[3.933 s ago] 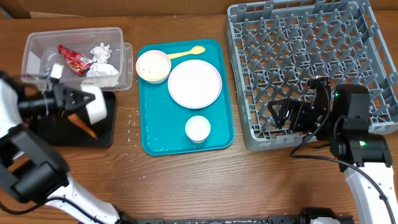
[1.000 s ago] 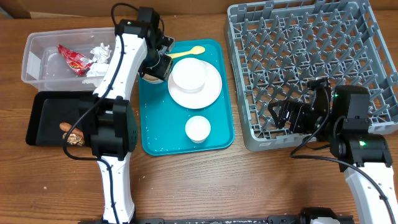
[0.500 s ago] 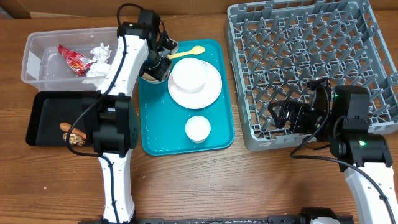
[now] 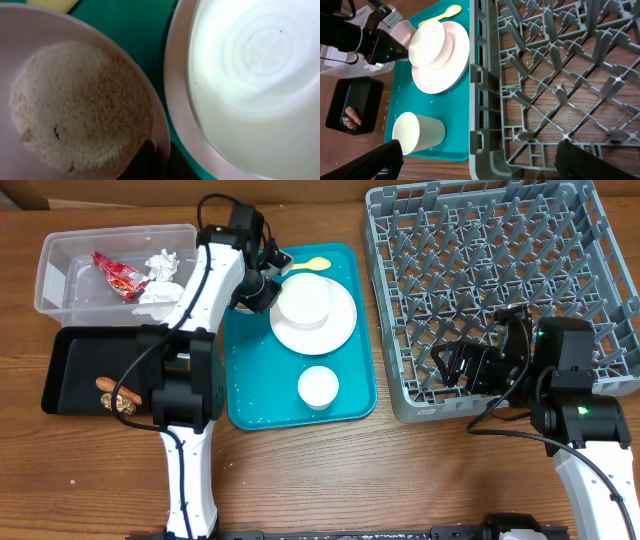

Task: Sort waste into correct bins and load items into the dishwasher
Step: 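Grasp the bowl of rice with the left gripper and lift it, then pour the rice onto the black tray with the left gripper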

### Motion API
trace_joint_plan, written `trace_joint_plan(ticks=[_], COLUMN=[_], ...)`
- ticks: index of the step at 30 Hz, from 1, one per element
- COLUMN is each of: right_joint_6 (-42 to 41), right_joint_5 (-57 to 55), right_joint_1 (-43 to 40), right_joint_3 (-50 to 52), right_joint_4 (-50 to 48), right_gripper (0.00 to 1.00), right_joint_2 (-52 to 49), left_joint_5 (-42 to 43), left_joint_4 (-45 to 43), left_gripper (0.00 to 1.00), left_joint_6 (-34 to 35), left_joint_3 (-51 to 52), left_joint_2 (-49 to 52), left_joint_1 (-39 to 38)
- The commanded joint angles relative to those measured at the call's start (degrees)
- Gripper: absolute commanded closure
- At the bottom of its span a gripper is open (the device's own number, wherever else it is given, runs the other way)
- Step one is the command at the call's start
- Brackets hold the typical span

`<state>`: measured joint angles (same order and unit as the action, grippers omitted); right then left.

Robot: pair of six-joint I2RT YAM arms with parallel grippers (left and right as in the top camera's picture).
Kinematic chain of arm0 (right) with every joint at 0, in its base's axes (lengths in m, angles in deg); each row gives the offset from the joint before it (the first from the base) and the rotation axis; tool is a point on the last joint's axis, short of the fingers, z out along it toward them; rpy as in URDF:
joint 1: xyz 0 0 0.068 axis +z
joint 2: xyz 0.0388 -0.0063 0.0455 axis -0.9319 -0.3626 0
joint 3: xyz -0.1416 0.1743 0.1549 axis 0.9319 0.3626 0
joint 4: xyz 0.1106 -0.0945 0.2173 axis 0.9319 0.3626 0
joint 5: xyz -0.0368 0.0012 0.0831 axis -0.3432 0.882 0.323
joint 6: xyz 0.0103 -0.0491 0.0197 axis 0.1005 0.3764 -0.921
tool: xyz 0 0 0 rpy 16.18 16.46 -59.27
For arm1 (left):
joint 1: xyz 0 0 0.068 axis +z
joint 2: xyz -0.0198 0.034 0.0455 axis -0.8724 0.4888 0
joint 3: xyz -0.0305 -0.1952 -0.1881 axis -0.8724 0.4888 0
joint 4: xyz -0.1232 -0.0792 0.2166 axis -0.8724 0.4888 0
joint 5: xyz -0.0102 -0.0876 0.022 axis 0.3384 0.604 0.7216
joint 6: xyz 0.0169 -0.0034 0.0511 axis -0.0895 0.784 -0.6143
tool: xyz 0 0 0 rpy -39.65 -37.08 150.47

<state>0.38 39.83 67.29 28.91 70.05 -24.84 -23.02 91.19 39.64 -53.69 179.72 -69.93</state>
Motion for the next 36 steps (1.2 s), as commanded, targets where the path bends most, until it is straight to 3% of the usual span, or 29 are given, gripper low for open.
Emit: trace_joint_plan(ticks=[1,3,10,22,26,32,36], right_joint_6=[0.24,0.24,0.24,0.24,0.24,0.22,0.22], right_joint_5=[-0.59,-0.98,-0.98,-0.96,-0.96,-0.96,-0.96], right_joint_1=[0.22,0.22,0.22,0.22,0.22,0.22,0.22], right_joint_3=[-1.66,-1.66,-1.66,-1.66,-1.66,-1.66,-1.66], right_joint_4=[-0.26,-0.28,-0.31,-0.35,-0.68,-0.52,-0.55], right_gripper=[0.00,0.00,0.00,0.00,0.00,0.00,0.00], right_joint_2=[0.20,0.20,0.20,0.20,0.20,0.20,0.20], left_joint_5=[-0.42,-0.42,-2.51,-2.51,-2.51,7.41,6.19], left_joint_4=[-0.57,-1.16,-1.33,21.14,33.81,34.73,34.73], left_gripper=[0.91,0.96,0.96,0.96,0.96,0.96,0.96], left_joint_6=[0.63,0.66,8.83,20.74,24.79,27.21,26.80], left_joint_3=[1.33,1.64,-3.10,-36.39,-46.01,-42.42,-30.16], left_joint_2=[0.68,0.68,0.66,0.66,0.61,-3.80,-10.60], left_joint_1=[0.17,0.15,0.55,0.59,1.51,8.31,12.55])
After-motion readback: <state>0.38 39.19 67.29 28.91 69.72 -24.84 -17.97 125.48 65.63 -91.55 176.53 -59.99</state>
